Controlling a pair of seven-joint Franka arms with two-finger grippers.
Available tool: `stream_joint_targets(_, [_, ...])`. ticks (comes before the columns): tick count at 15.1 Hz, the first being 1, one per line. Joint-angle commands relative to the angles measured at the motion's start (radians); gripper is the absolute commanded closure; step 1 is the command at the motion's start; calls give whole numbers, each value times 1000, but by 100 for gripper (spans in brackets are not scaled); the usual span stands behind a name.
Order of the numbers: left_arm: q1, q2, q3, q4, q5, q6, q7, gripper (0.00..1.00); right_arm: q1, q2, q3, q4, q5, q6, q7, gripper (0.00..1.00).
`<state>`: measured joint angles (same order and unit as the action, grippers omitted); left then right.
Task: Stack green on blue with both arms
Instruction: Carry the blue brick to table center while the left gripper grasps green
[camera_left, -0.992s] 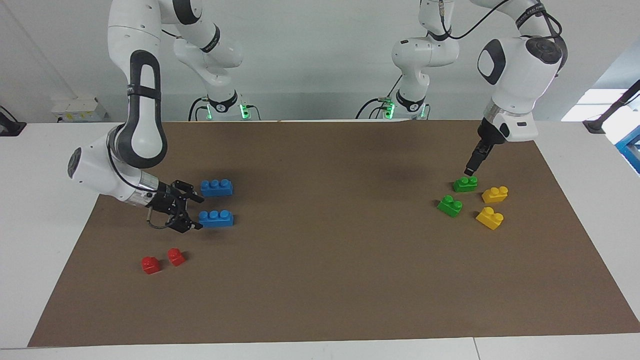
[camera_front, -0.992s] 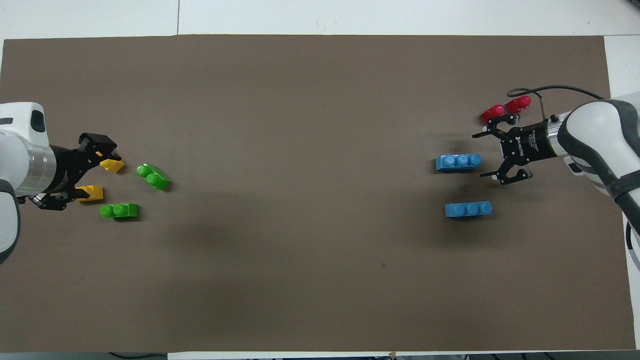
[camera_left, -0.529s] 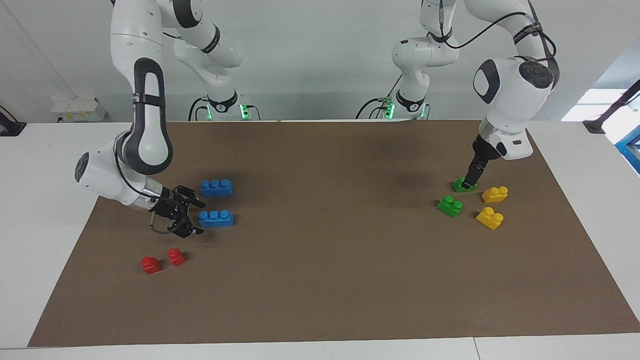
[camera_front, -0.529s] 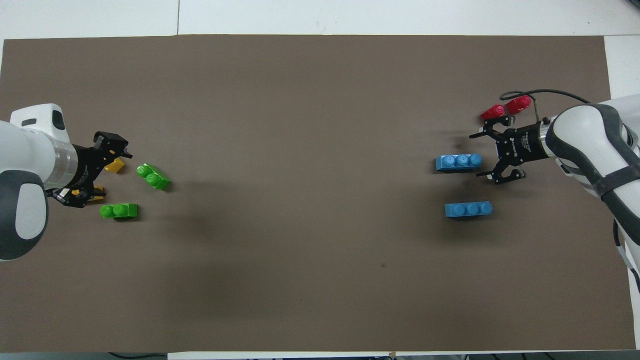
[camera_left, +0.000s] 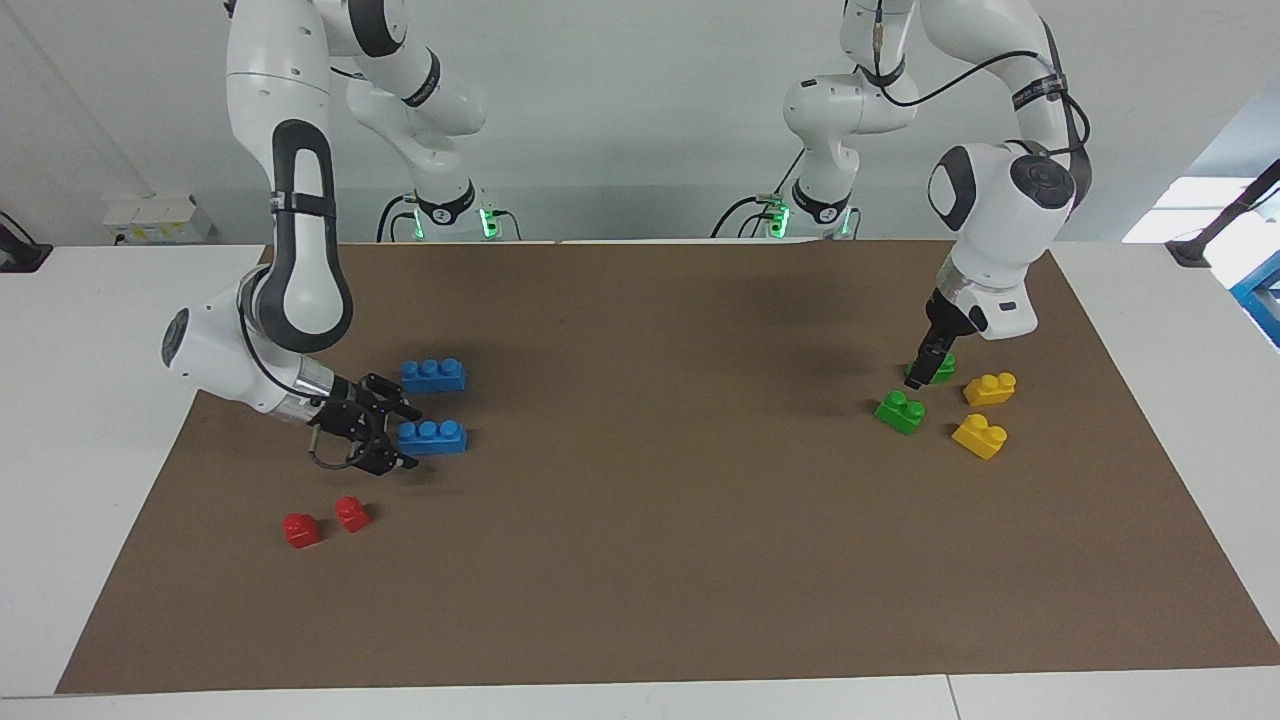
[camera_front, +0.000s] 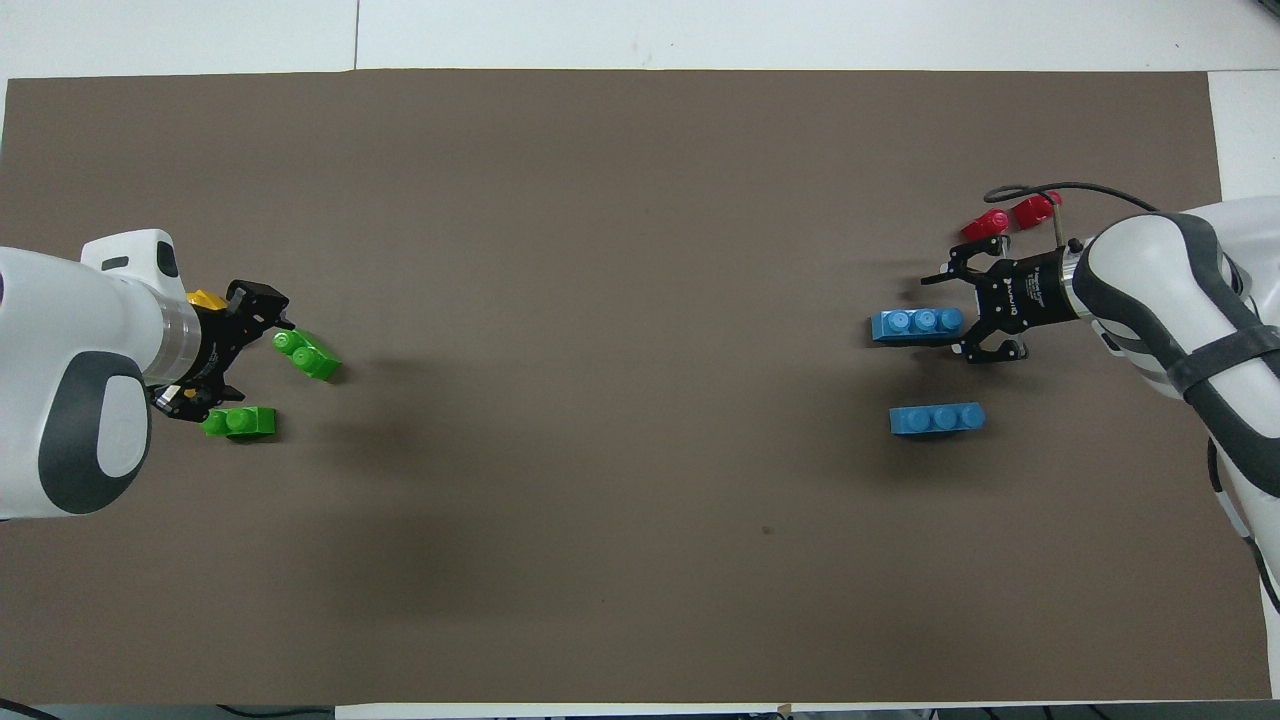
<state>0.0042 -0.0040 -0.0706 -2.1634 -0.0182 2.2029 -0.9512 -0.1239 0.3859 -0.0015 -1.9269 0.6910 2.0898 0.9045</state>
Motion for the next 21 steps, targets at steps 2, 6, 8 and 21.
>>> stream_joint_targets(2, [-12,44,8,-16,-8,90,-14,3,-5,-4,3,-18,36,21,-53,38])
stream_joint_targets(6, [-9,77,8,-15,-14,147,-12,3,-16,-4,3,-17,36,21,-53,40])
stream_joint_targets(8, [-1,93,8,-15,-19,175,-11,3,-23,-4,1,-17,36,21,-55,40])
stream_joint_targets(21, [7,139,9,-38,-19,215,-4,3,-4,-22,14,0,35,-13,-30,100])
